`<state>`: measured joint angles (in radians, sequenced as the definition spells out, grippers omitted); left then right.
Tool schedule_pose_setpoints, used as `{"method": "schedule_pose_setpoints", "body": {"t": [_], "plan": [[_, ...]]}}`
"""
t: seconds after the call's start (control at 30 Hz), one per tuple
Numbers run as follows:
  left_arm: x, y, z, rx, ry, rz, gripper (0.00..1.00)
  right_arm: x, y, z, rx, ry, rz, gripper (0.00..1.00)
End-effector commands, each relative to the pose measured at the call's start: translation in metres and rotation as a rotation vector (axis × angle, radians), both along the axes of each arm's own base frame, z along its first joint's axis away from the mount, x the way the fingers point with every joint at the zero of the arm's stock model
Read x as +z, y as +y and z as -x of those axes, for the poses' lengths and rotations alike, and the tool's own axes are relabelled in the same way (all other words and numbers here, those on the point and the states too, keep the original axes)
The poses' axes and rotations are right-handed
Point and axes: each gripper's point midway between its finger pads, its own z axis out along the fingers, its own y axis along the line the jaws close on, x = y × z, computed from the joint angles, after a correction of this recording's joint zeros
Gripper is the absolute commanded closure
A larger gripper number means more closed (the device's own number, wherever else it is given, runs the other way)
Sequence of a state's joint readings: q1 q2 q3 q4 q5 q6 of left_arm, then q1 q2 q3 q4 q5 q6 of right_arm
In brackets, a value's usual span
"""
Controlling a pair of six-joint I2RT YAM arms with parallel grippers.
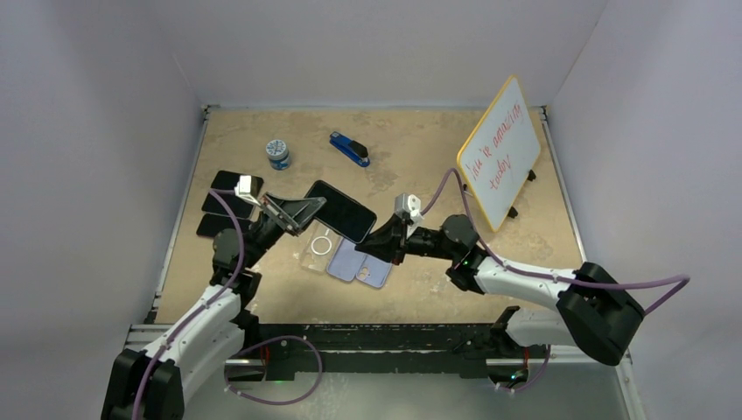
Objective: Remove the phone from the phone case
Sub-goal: Remove the phone case from the phone.
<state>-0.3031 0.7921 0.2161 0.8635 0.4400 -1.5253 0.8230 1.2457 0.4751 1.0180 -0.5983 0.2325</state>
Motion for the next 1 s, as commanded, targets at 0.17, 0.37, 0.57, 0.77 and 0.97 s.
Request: {"method": "schedule_pose_setpoints", "body": {"t": [0.17,0.37,0.57,0.77,0.97], "plan": [[0.024,-0.018,0.032,-0.17,-0.154,-0.072,1.0,0.05,-0.011,-0.012,-0.048,-0.023,-0.158,0.7],[0.031,-0.018,0.023,-0.175,-0.257,-0.21,1.0,0.028,-0.022,-0.003,-0.003,0.018,-0.079,0.47],[0.038,-0.023,0.018,-0.207,-0.39,-0.455,1.0,0.008,-0.038,-0.001,-0.036,-0.025,0.04,0.37],[0.054,-0.02,0.024,-0.242,-0.507,-0.635,1.0,0.016,-0.047,0.0,-0.039,-0.204,0.112,0.3],[0.06,-0.022,0.037,-0.326,-0.586,-0.691,1.0,0.022,-0.042,0.004,0.044,-0.265,0.161,0.29]]}}
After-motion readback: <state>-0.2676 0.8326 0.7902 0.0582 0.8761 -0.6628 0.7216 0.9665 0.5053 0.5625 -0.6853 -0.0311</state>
